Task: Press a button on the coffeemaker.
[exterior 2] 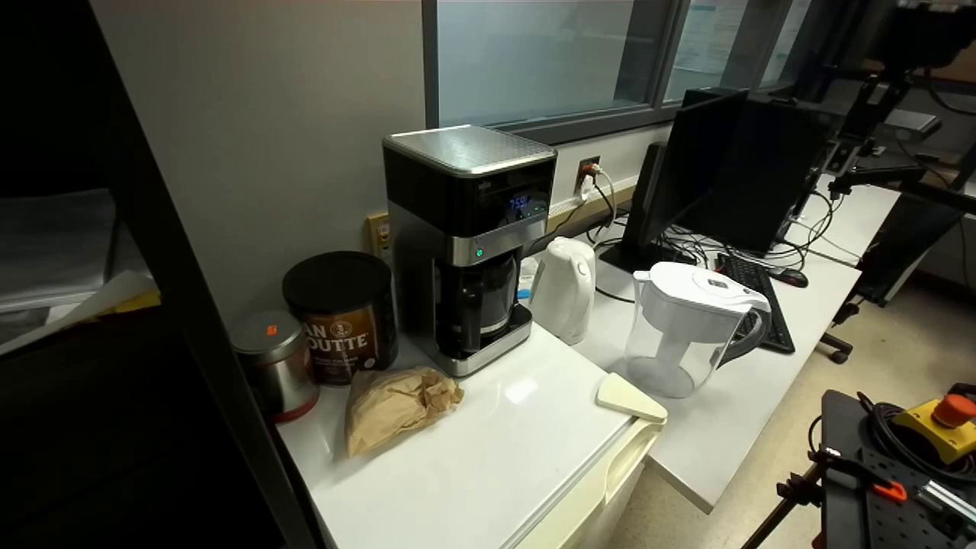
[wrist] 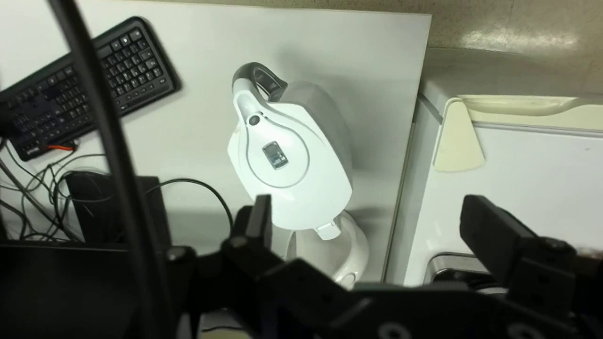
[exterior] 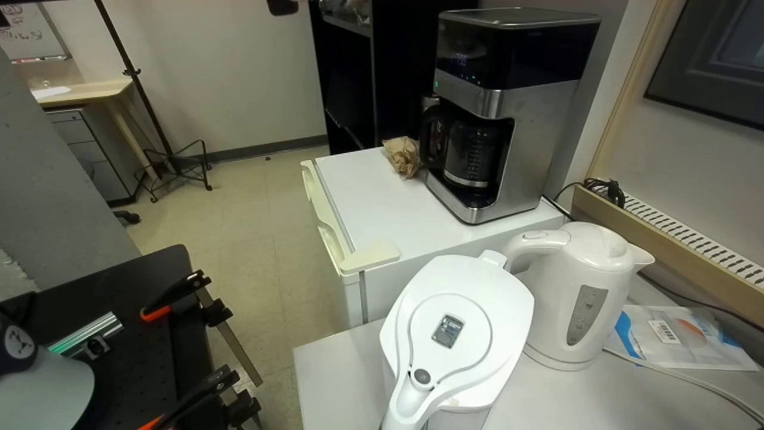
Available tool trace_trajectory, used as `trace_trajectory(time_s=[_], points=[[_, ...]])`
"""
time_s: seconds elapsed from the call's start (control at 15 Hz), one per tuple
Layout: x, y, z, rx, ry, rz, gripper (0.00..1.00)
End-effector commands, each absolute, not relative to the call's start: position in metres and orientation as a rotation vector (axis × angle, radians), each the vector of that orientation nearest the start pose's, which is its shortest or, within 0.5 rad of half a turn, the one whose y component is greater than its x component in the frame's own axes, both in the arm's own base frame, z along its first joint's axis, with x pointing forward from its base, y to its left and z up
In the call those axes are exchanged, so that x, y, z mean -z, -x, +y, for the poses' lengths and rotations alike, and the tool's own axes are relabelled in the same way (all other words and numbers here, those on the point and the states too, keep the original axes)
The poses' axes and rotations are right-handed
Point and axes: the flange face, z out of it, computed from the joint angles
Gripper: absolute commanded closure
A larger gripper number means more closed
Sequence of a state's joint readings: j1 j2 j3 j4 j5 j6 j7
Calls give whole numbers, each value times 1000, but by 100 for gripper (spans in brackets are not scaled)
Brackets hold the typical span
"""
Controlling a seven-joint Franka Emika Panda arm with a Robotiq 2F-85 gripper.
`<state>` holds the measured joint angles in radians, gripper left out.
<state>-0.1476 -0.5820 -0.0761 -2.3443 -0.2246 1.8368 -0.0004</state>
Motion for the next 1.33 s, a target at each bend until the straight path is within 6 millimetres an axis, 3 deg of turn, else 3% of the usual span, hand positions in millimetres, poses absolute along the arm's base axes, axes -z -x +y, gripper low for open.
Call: trace_trajectory(time_s=[0.0,0.33,0.47,0.73,1.07,1.27], points=[[-541,-391,-74,103,3360,-11,0],[-517,-418,-27,89,3384,-467,0],[-505,-427,-10,74,3379,-645,26],[-483,-442,20,89,3376,-994,56],[-459,-458,52,232,3368,-1370,94],[-446,-468,64,338,3343,-1520,100]])
